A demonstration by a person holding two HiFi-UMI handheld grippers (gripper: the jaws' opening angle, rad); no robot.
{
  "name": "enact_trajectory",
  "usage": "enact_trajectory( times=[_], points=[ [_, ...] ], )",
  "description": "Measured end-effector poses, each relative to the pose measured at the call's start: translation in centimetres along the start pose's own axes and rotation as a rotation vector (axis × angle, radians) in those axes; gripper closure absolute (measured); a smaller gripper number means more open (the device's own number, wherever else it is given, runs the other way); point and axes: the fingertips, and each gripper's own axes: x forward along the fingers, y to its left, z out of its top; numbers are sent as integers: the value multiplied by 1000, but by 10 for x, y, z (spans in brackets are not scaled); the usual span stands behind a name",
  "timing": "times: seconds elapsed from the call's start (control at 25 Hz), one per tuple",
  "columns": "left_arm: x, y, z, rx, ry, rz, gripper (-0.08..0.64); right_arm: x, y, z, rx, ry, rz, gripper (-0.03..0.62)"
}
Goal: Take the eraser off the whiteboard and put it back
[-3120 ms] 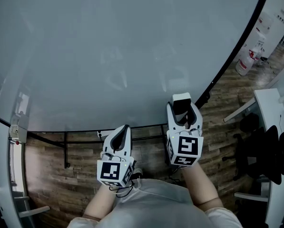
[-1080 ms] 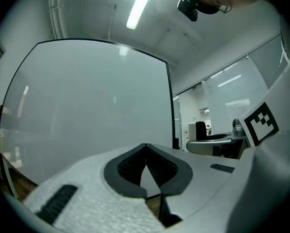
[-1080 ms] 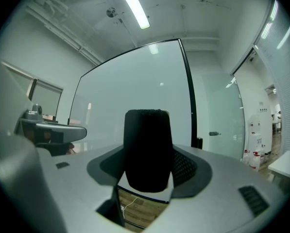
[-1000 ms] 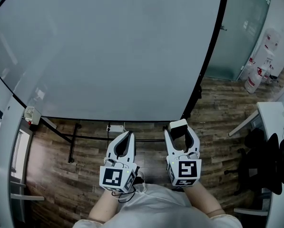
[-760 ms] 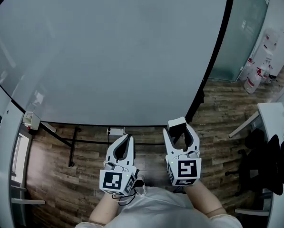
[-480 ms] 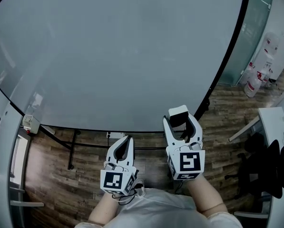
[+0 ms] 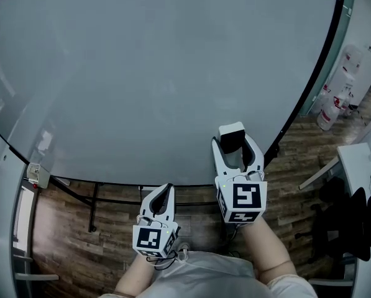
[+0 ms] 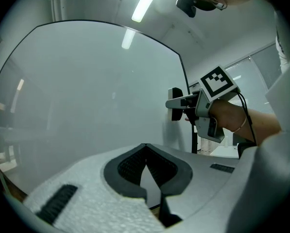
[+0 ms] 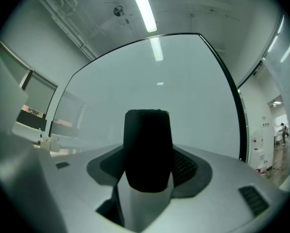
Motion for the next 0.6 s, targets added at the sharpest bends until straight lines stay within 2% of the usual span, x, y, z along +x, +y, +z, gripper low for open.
enact_trajectory(
  times=[0.44, 0.6],
  points=[
    [17, 5, -6, -1, 15, -28, 546, 15, -4, 4, 15, -19, -31, 328],
    [20, 3, -5, 2, 15, -33, 545, 16, -3, 4, -9, -8, -43, 328]
  ],
)
